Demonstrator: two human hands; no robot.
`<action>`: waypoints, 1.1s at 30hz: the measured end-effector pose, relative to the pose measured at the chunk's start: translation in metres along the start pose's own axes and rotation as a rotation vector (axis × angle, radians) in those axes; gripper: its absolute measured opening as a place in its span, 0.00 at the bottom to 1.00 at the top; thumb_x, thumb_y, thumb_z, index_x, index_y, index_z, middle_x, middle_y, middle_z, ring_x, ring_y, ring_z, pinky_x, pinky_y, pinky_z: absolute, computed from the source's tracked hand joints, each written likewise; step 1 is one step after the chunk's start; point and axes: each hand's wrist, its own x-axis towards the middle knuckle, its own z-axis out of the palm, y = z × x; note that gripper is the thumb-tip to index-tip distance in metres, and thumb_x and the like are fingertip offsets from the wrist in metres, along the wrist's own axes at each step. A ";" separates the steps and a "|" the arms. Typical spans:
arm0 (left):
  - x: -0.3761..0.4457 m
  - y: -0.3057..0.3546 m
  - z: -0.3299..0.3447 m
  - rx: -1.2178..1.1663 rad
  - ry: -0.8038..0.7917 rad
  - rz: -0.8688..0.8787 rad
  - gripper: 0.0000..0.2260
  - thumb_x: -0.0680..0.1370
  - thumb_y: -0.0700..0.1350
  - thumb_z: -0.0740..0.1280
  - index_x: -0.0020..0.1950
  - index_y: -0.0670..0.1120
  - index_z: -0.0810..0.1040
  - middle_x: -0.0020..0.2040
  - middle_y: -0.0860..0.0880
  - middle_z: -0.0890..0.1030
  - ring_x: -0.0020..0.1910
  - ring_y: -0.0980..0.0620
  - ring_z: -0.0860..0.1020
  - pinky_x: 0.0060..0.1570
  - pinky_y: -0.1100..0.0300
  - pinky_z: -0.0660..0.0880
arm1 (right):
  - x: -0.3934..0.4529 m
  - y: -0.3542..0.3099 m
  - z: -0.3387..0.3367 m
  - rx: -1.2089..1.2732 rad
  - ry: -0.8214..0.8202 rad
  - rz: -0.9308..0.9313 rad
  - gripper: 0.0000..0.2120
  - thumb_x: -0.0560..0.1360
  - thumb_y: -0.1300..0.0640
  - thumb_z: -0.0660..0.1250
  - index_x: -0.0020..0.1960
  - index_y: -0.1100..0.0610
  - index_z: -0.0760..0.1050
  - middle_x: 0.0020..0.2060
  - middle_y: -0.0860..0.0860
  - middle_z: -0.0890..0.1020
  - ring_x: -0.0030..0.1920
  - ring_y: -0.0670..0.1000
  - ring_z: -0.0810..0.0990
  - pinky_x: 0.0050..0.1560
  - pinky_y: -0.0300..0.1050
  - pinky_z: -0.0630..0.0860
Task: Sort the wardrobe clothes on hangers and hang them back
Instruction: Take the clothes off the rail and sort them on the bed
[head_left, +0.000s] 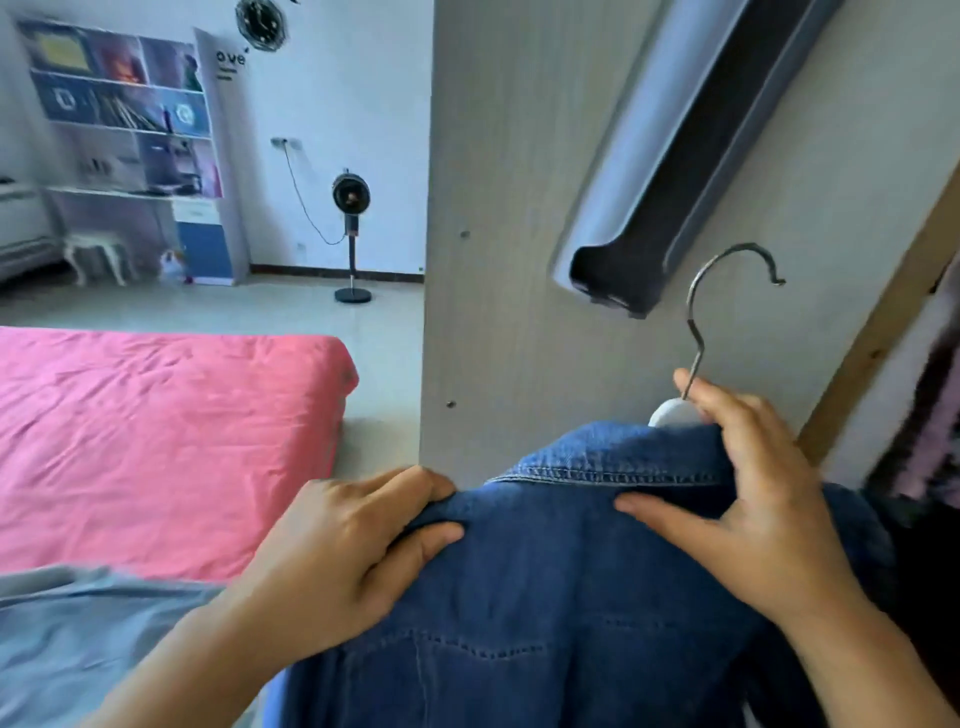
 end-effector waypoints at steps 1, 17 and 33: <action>-0.019 -0.011 -0.011 0.007 -0.004 -0.025 0.10 0.80 0.58 0.55 0.51 0.55 0.72 0.39 0.59 0.76 0.32 0.59 0.76 0.31 0.64 0.71 | -0.001 -0.016 0.015 0.019 -0.027 -0.026 0.40 0.63 0.35 0.68 0.70 0.50 0.63 0.52 0.39 0.67 0.55 0.44 0.70 0.58 0.39 0.65; -0.264 -0.080 -0.149 0.277 0.185 -0.664 0.11 0.78 0.61 0.57 0.50 0.56 0.73 0.40 0.63 0.76 0.37 0.68 0.74 0.37 0.71 0.71 | 0.040 -0.242 0.245 0.463 -0.389 -0.480 0.35 0.67 0.38 0.67 0.69 0.50 0.62 0.62 0.48 0.74 0.61 0.51 0.71 0.62 0.50 0.68; -0.449 -0.245 -0.189 0.334 0.551 -1.287 0.05 0.73 0.54 0.63 0.45 0.56 0.75 0.40 0.58 0.79 0.38 0.65 0.75 0.39 0.74 0.67 | 0.069 -0.417 0.486 0.667 -0.690 -0.679 0.35 0.68 0.37 0.63 0.70 0.50 0.61 0.65 0.48 0.71 0.65 0.46 0.66 0.66 0.38 0.60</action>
